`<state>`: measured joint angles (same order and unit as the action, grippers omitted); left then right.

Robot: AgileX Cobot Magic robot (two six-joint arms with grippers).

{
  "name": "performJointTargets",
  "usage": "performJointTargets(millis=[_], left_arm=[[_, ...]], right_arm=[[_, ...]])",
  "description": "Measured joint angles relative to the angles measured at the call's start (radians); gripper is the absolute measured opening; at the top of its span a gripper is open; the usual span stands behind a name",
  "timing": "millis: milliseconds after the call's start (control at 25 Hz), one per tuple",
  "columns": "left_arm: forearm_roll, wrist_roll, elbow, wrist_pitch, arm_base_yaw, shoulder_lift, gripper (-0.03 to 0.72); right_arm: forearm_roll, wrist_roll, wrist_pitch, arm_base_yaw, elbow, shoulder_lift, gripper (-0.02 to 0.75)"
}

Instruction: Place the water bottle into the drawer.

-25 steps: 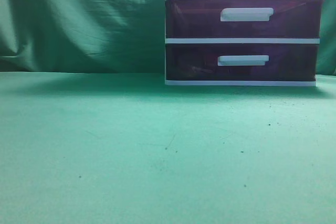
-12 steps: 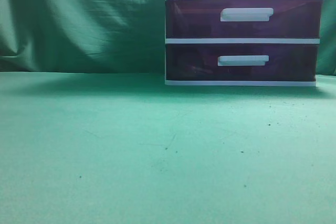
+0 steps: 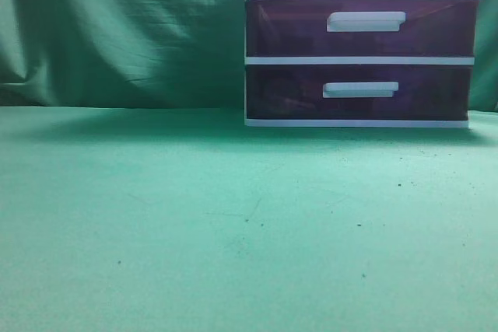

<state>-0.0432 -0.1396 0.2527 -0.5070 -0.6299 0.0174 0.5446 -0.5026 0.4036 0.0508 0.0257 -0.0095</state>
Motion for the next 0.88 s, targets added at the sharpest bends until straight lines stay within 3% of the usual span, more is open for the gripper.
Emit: performJointTargets(millis=[280, 480, 680, 880], left_arm=[[-0.073, 0.000, -0.193, 0.125, 0.287, 0.000, 0.000], [-0.082, 0.000, -0.250, 0.142, 0.422, 0.000, 0.000], [-0.084, -0.004, -0.273, 0.159, 0.484, 0.000, 0.000], [-0.062, -0.004, -0.273, 0.156, 0.486, 0.000, 0.000]], right_arm=[[0.000, 0.000, 0.000, 0.000, 0.000, 0.000, 0.000], [0.000, 0.000, 0.000, 0.000, 0.000, 0.000, 0.000], [0.000, 0.000, 0.000, 0.000, 0.000, 0.000, 0.000], [0.000, 0.000, 0.000, 0.000, 0.000, 0.000, 0.000]])
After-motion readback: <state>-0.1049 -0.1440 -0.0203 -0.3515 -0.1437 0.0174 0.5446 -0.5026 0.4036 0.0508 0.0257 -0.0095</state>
